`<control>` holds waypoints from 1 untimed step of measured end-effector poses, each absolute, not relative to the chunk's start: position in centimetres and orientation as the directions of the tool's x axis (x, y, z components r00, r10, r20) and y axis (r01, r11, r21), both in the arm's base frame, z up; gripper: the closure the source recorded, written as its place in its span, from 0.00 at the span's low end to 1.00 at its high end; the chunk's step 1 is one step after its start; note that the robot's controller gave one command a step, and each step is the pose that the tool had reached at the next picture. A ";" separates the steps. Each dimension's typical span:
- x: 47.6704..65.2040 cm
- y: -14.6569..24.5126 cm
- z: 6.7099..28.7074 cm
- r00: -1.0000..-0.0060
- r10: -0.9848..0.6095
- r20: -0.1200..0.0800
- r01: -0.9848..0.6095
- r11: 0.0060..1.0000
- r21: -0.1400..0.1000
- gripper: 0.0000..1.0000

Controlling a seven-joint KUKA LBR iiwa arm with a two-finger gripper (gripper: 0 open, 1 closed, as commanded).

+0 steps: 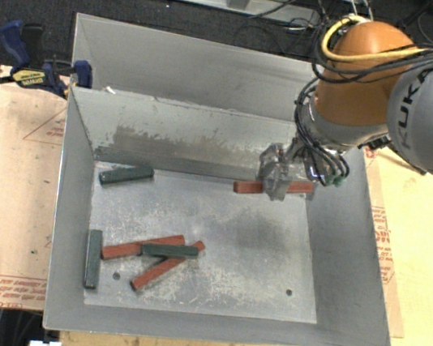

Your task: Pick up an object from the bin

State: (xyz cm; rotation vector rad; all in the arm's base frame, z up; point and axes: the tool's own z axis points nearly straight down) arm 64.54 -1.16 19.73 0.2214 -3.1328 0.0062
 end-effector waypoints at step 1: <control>64.6 -0.9 25.9 -0.988 -0.155 -0.002 -0.155 0.988 0.005 1.00</control>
Offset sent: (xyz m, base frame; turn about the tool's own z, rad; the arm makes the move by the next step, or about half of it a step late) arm -0.0103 -0.0533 0.1477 -0.3157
